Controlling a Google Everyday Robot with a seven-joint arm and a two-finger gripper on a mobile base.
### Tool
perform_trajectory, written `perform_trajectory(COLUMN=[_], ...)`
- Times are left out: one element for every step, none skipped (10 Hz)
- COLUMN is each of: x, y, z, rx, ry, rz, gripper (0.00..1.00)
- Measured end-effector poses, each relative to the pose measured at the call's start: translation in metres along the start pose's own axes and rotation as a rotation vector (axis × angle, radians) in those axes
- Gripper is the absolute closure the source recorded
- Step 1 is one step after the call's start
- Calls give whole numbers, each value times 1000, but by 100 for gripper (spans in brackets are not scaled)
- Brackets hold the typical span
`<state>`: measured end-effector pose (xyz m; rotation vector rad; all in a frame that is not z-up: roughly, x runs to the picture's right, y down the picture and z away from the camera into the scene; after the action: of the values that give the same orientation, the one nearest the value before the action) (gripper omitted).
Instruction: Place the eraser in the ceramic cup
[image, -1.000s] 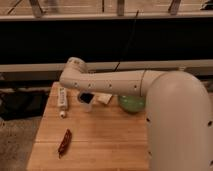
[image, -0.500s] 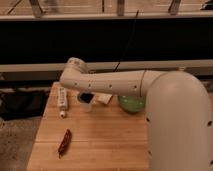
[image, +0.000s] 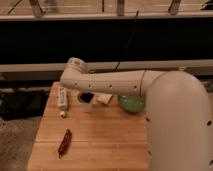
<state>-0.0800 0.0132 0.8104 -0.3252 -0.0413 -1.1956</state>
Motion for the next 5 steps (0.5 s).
perform_trajectory(x=[0, 1, 1, 1, 2], y=[0, 0, 0, -1, -1], z=[0, 0, 1, 1, 1], rx=[1, 1, 2, 3, 3], ry=[1, 2, 4, 5, 6], rz=[-1, -2, -4, -5, -6], gripper=[87, 87, 87, 87, 87])
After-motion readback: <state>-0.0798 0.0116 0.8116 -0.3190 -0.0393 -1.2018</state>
